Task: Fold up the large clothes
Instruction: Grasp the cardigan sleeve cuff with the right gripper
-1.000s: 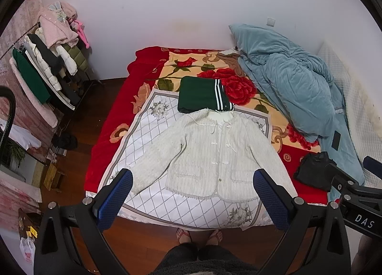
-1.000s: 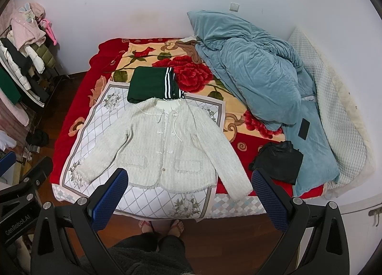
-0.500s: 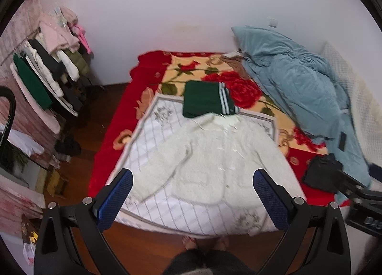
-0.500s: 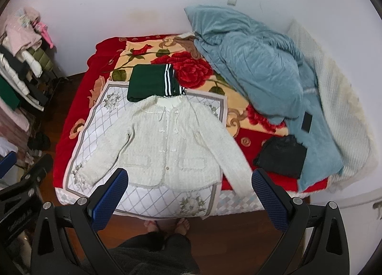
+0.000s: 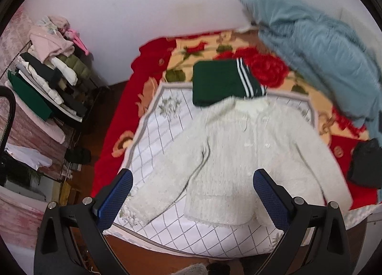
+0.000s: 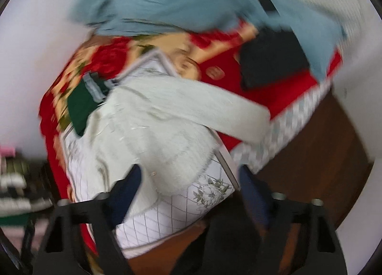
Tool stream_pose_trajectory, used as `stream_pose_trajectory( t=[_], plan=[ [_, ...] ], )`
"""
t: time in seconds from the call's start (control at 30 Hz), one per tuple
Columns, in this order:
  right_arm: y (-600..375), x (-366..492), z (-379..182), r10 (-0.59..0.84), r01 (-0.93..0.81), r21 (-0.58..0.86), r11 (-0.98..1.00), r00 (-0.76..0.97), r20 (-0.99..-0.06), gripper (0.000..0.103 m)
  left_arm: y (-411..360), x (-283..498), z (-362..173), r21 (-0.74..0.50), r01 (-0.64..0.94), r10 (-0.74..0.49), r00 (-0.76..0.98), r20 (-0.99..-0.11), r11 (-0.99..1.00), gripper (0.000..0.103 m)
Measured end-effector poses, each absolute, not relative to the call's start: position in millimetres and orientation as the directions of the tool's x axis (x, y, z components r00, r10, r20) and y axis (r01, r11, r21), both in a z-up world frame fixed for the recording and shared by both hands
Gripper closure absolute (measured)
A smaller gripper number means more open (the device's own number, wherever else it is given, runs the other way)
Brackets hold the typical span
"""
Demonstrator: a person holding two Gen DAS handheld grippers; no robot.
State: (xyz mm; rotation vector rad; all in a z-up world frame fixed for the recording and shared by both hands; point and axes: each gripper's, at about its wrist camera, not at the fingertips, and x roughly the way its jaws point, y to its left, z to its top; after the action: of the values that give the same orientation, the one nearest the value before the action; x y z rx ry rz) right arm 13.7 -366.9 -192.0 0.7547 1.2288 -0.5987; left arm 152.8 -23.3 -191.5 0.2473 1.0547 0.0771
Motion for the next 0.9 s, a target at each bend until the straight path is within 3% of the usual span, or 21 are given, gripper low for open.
stream_pose_trajectory(
  t=[0.33, 0.53, 0.6, 0.67, 0.73, 0.83, 0.9],
  plan=[
    [-505.7, -70.1, -491.7, 0.285, 0.941, 0.338, -0.014, 0.328, -0.901, 0.028, -80.8, 195.1, -341.1, 0.312, 0.072, 0.28, 0.282, -0.918, 0.947, 0.0],
    [-522.3, -95.7, -619.6, 0.303, 0.891, 0.341, -0.299, 0.428, -0.852, 0.028, -105.3, 215.1, -418.4, 0.35, 0.082, 0.333, 0.174, -0.927, 0.933, 0.0],
    [-526.1, -95.1, -638.2, 0.241, 0.827, 0.402, -0.392, 0.514, -0.823, 0.03, -111.4, 220.5, -432.2, 0.344, 0.08, 0.331, 0.142, -0.933, 0.936, 0.0],
    [-528.9, -90.9, -630.3, 0.158, 0.81, 0.423, -0.406, 0.519, -0.84, 0.062, -121.8, 228.1, -443.9, 0.332, 0.085, 0.32, 0.128, -0.939, 0.939, 0.0],
    [-527.4, -83.5, -602.3, 0.067, 0.824, 0.425, -0.374, 0.481, -0.874, 0.083, -134.1, 234.9, -449.5, 0.315, 0.108, 0.3, 0.137, -0.944, 0.943, 0.0],
    [-519.3, -66.6, -580.2, 0.03, 0.822, 0.474, -0.316, 0.508, -0.861, 0.083, -147.5, 241.8, -452.9, 0.293, 0.142, 0.269, 0.167, -0.949, 0.946, 0.0],
    [-521.0, -52.8, -588.8, 0.042, 0.839, 0.474, -0.265, 0.502, -0.864, 0.077, -153.9, 247.9, -457.1, 0.283, 0.155, 0.254, 0.184, -0.95, 0.947, 0.0]
  ],
)
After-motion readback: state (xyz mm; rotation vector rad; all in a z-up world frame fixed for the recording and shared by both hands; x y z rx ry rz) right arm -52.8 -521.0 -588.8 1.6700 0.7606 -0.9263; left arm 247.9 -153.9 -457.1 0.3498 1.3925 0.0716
